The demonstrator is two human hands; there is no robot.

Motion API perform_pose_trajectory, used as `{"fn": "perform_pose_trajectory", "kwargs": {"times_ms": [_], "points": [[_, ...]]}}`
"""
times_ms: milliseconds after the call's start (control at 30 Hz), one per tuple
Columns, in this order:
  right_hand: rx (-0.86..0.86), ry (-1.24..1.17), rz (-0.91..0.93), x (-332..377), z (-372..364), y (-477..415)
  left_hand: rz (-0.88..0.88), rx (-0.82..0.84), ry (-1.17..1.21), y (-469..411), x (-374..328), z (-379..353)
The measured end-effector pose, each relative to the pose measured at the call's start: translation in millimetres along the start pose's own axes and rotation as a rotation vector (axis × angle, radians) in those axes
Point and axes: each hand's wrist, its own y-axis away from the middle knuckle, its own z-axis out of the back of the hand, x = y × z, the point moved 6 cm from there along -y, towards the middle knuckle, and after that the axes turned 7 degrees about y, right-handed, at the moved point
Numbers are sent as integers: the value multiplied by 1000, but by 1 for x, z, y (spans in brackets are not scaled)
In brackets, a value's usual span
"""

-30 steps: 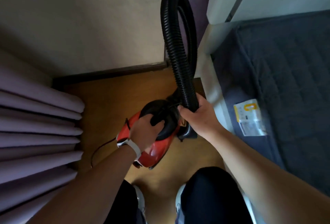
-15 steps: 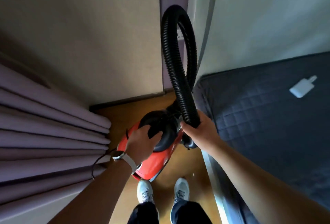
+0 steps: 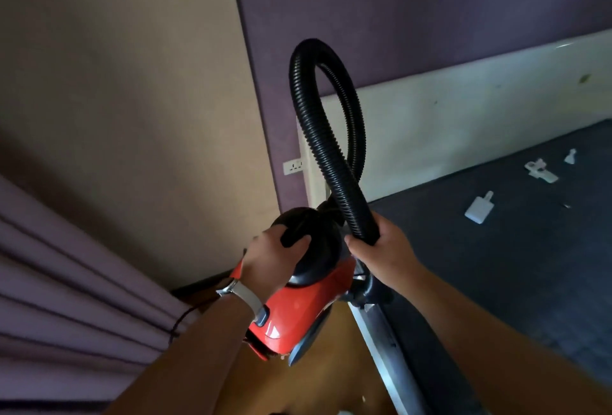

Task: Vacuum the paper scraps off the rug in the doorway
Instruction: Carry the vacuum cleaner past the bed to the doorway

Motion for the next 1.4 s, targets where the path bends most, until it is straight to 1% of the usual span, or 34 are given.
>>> {"fn": "perform_pose_trajectory", "kwargs": {"times_ms": [133, 233, 333, 467, 633, 833, 900, 1100, 1167, 1300, 1400], "points": [[-65, -8, -32, 8, 26, 22, -86, 18, -4, -3, -22, -1], [-157, 12, -80, 13, 40, 38, -166, 68, -24, -3, -35, -3], [-258, 35, -128, 19, 47, 60, -224, 163, -36, -2, -45, -5], [-375, 31, -171, 25, 48, 92, -325, 261, 23, 6, -50, -6], [-543, 74, -231, 31, 43, 140, -389, 455, 62, 21, -46, -19], [-718, 67, -382, 21, 37, 217, -467, 671, 61, 59, -47, -43], [-742, 69, -426, 17, 38, 243, -482, 732, 73, 71, -52, -53], [-894, 26, -540, 8, 50, 328, -634, 851, 20, 136, -87, -83], [-912, 6, -552, 6, 54, 352, -660, 886, 17, 158, -94, -93], [-994, 8, -595, 2, 70, 421, -718, 967, -18, 221, -117, -120], [-1089, 1, -647, -5, 81, 489, -749, 1035, -13, 280, -133, -142]]}}
